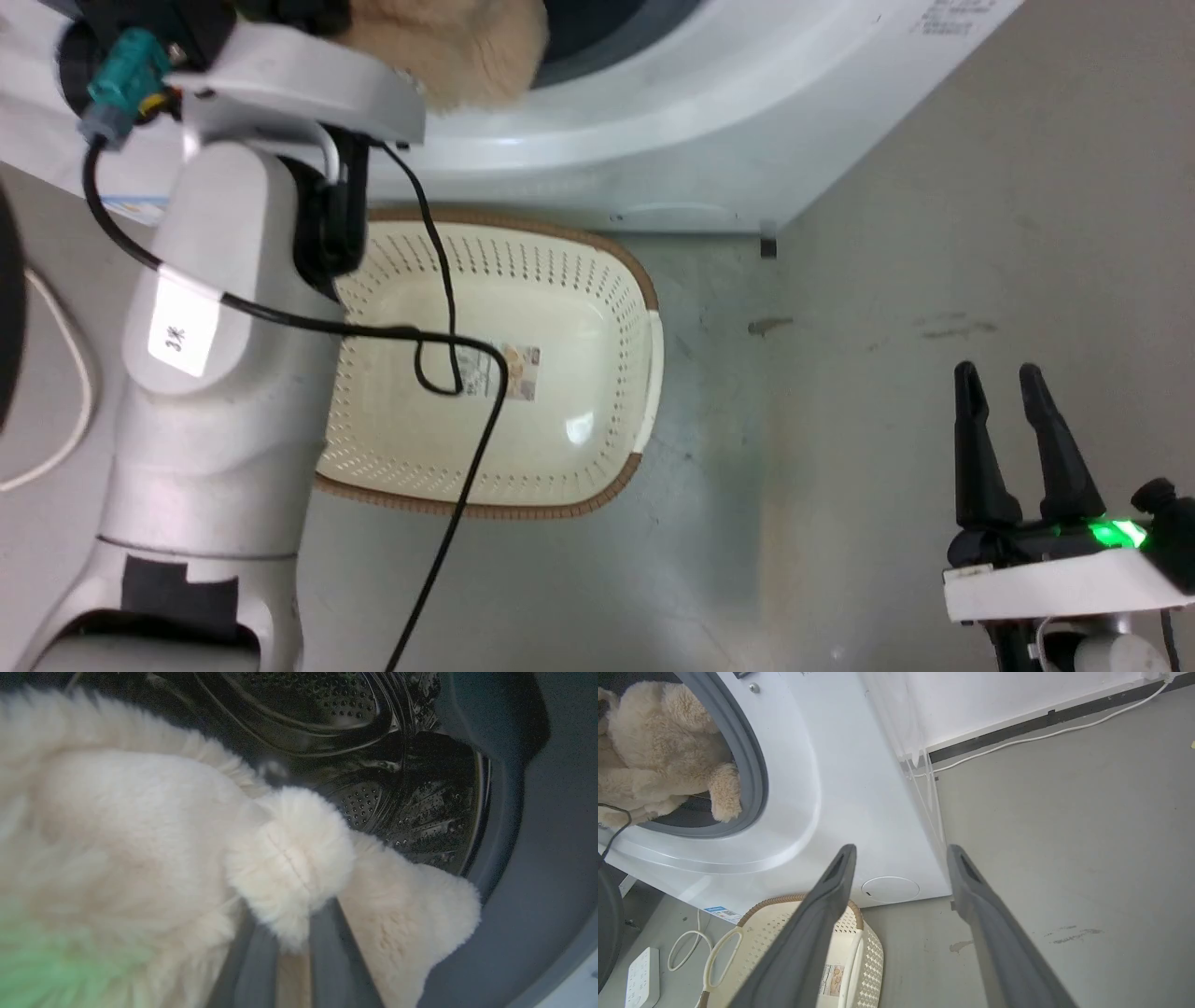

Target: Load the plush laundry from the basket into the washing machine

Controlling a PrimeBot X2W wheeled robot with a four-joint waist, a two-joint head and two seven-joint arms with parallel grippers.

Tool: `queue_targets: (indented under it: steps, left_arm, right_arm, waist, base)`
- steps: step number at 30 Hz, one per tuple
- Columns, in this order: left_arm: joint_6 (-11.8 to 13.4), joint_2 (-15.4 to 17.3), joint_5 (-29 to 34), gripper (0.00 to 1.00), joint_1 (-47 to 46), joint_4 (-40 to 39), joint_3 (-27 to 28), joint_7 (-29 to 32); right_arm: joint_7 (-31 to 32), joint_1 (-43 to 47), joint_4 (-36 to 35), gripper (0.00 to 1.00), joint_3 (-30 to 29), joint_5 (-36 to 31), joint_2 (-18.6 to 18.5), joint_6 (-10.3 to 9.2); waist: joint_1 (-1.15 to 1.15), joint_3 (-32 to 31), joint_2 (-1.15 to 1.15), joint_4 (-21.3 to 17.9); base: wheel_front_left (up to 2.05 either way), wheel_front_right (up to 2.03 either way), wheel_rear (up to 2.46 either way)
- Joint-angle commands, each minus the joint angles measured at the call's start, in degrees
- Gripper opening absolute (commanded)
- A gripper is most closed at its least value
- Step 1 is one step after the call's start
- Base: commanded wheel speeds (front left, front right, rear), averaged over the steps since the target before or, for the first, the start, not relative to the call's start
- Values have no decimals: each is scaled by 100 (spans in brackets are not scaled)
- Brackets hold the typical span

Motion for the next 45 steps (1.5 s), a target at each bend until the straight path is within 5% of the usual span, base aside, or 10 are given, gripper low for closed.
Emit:
queue_targets:
  steps: [1,45]
  left_arm:
    - [-52,19,102,0,-194,-9,60,-38]
    - [-327,821,1081,0,-3045,326,730,-38]
  right_arm:
    - [-23,-111,-56,100,11,60,-11,5]
    - [-23,-43,-540,100,329,276,-11,5]
  waist:
    - [-1,303,0,-131]
    - [-1,2014,0,-872]
  base:
    - [0,0,0]
    - [0,0,0]
